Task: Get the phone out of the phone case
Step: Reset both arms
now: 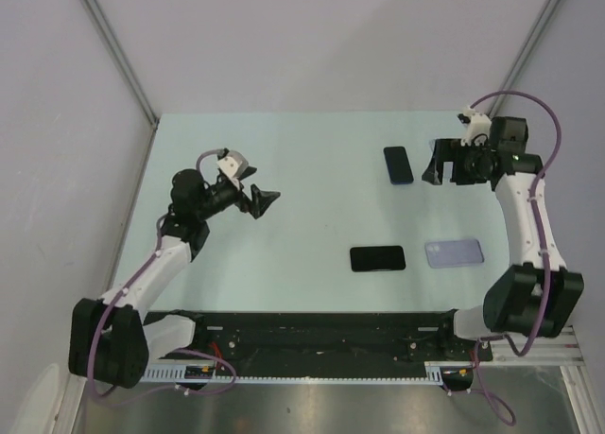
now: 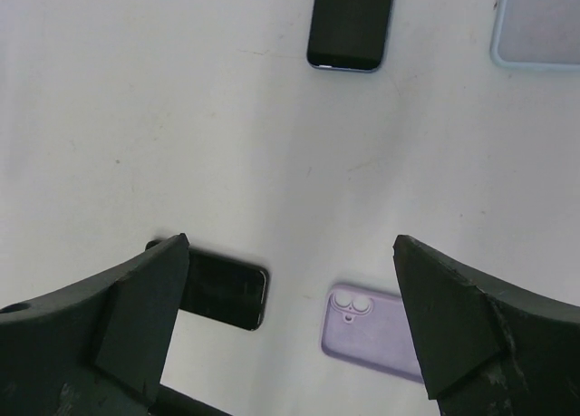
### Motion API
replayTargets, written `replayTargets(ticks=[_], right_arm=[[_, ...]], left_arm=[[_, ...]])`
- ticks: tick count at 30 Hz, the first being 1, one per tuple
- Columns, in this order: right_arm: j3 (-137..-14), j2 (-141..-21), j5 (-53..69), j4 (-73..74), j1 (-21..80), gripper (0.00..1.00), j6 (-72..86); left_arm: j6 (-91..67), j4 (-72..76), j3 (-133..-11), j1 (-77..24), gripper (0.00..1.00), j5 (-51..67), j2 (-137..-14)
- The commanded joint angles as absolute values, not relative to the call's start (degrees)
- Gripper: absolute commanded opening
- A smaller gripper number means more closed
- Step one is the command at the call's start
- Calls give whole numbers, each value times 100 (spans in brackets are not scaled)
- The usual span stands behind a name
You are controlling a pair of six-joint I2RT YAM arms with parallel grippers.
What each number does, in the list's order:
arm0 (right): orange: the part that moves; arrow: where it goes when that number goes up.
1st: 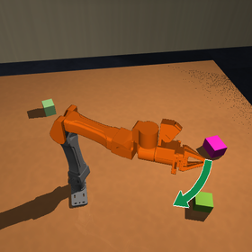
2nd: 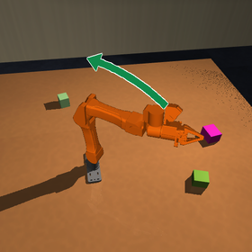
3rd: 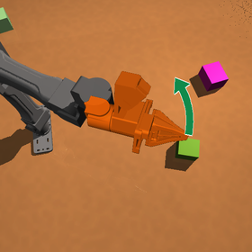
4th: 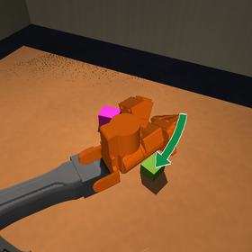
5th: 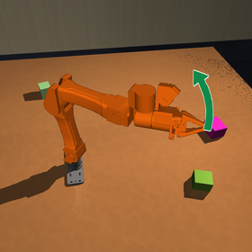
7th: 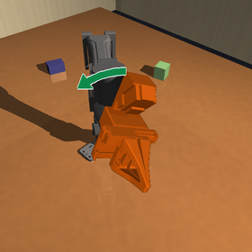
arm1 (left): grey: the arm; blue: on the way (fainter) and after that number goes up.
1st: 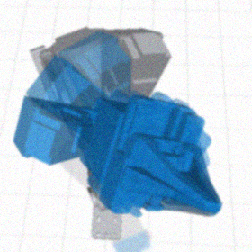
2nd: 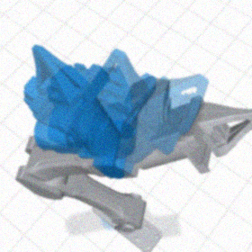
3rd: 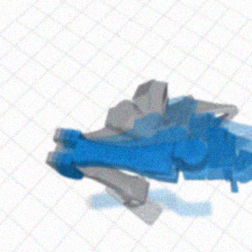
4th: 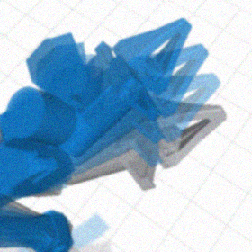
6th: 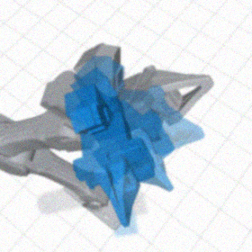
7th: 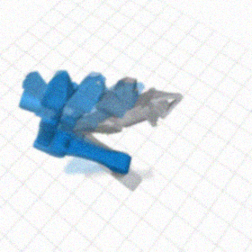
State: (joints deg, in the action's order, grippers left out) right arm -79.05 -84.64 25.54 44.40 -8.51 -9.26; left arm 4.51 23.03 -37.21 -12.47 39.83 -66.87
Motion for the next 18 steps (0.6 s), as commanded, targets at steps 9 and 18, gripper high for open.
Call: replayTargets(ticks=[9,18], right_arm=[[-6364,-5486,2304,2769,-1081,100,-870],[-5573,-4335,1345,2180,-1107,100,-624]], left_arm=[[870,-439,-4588,-449,100,2453,-4949],[1116,-1545,-4799,-18,100,1944,-4026]])
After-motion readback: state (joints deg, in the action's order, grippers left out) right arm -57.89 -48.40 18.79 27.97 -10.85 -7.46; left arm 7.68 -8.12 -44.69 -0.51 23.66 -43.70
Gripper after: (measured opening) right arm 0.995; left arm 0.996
